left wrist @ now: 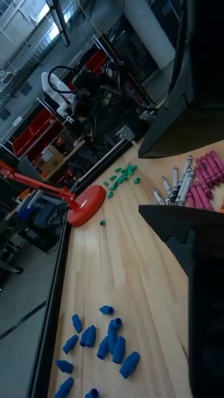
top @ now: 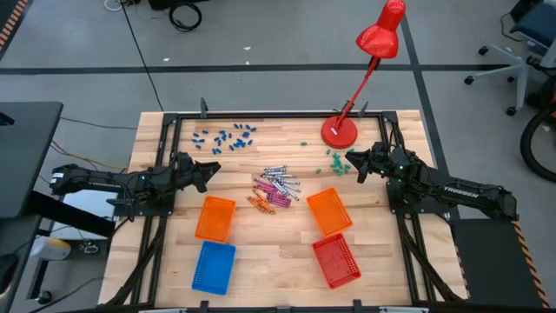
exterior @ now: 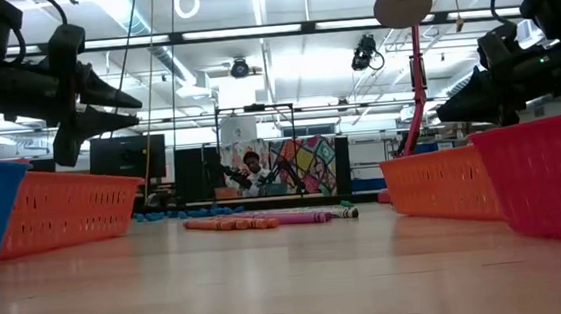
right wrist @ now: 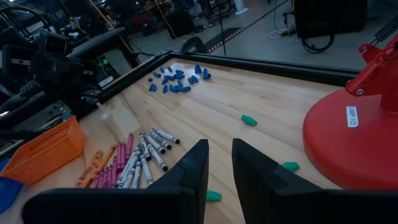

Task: Sort crayons

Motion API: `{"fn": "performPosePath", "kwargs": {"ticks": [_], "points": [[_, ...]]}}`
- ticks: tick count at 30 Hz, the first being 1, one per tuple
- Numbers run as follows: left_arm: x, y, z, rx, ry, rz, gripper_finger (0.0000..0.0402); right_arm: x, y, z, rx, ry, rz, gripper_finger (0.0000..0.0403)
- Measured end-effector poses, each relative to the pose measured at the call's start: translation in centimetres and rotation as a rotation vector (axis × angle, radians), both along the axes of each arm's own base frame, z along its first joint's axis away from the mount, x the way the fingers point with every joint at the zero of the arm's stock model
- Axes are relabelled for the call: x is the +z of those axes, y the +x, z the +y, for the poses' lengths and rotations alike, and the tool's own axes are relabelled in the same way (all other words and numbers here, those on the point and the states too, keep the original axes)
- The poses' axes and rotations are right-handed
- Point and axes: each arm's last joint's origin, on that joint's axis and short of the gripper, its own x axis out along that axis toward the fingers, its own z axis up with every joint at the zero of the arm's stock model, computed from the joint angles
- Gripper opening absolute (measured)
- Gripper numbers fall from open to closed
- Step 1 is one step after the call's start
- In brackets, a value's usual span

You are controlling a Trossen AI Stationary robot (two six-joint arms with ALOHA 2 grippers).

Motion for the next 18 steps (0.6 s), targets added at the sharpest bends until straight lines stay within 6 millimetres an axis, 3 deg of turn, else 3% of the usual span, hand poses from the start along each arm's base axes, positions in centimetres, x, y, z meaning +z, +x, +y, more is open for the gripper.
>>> {"fn": "performPosePath", "kwargs": {"ticks": [7,18], "points": [[1.2,-0.1,0.4,0.089,-0.059,-0.157,0.0142,0.0,0.0,0.0,0.000,0.000,0.000,0.0077],[2.6,-0.5,1.3,0.235,0.320,-0.069,0.0142,0.0,0.0,0.0,0.000,0.000,0.000,0.0077]]}}
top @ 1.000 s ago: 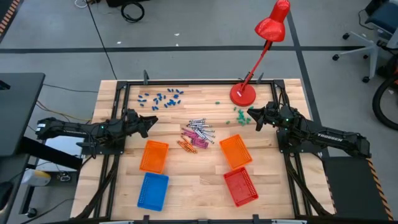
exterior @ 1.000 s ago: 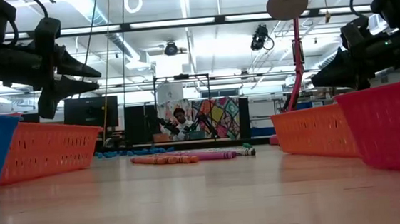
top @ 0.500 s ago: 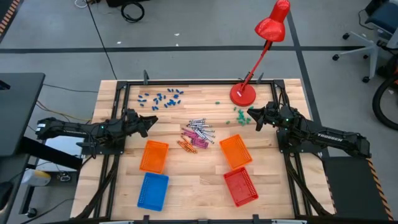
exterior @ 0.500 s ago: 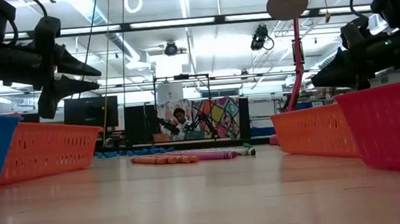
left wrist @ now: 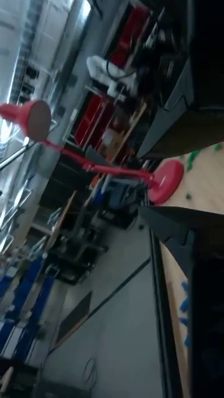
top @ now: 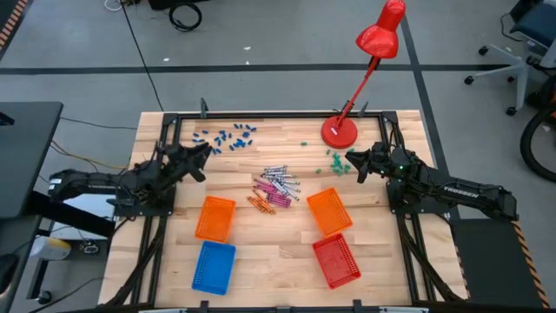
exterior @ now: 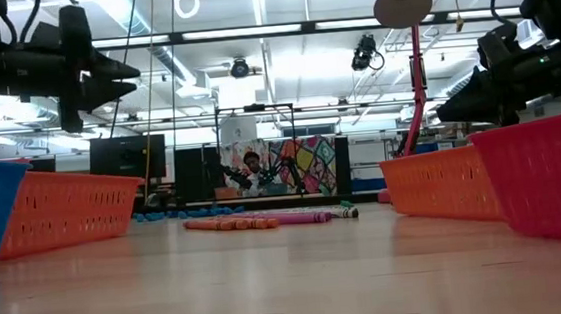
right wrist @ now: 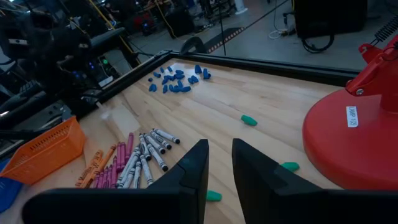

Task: Sort crayons
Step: Put the black crayon into the right orange bin

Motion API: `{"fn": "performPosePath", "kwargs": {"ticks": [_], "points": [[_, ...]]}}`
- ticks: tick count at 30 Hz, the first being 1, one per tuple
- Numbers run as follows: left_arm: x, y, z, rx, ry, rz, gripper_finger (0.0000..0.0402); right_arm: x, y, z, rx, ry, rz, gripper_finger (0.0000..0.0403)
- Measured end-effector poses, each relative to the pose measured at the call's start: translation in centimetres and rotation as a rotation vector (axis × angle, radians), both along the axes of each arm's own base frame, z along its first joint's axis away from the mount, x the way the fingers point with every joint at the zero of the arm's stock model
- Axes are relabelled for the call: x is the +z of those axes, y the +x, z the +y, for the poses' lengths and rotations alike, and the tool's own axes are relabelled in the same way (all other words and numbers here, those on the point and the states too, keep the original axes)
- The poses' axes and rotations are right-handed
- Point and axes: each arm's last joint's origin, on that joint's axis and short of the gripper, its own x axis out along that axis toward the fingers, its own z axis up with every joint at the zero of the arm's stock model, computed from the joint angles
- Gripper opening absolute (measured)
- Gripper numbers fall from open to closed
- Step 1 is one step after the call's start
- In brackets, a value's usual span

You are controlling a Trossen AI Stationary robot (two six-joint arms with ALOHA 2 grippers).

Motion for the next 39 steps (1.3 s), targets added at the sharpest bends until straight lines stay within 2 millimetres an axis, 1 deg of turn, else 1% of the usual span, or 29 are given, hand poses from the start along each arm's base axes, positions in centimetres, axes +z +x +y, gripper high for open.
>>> {"fn": "performPosePath", "kwargs": {"ticks": [6,10,16,18,20,24,26,29,32,35,39], "points": [[0.2,-0.1,0.2,0.021,0.004,-0.025,0.0142,0.0,0.0,0.0,0.000,0.000,-0.001,0.0077],[0.9,-0.3,0.2,0.037,0.056,-0.056,0.0142,0.2,0.0,0.0,0.000,-0.007,-0.015,0.0077],[1.0,-0.3,0.2,0.061,0.224,0.074,0.0142,1.3,0.2,-0.1,-0.008,-0.063,-0.120,0.0077],[1.1,-0.2,0.1,0.028,0.266,0.088,0.0142,2.0,0.1,-0.2,-0.032,-0.117,-0.171,0.0077],[1.4,-0.2,-0.1,-0.037,0.317,0.065,0.0142,2.7,0.1,-0.2,-0.036,-0.145,-0.232,0.0077],[2.2,0.0,-0.6,-0.200,0.451,0.048,0.0142,3.7,0.0,-0.2,-0.062,-0.151,-0.358,0.0077],[3.0,0.1,-0.7,-0.229,0.453,0.068,0.0142,4.0,-0.1,-0.1,-0.046,-0.083,-0.438,0.0077],[4.0,0.5,-0.6,-0.245,0.434,0.161,0.0142,4.6,0.0,0.1,0.038,-0.076,-0.474,0.0077],[4.7,1.1,-0.6,-0.267,0.415,0.260,0.0142,5.3,0.5,0.3,0.122,-0.068,-0.484,0.0077],[5.2,1.7,-0.5,-0.274,0.411,0.295,0.0142,6.3,1.3,0.4,0.169,-0.079,-0.476,0.0077],[5.0,2.5,-0.5,-0.282,0.415,0.353,0.0142,7.2,3.3,0.5,0.207,-0.085,-0.385,0.0077]]}}
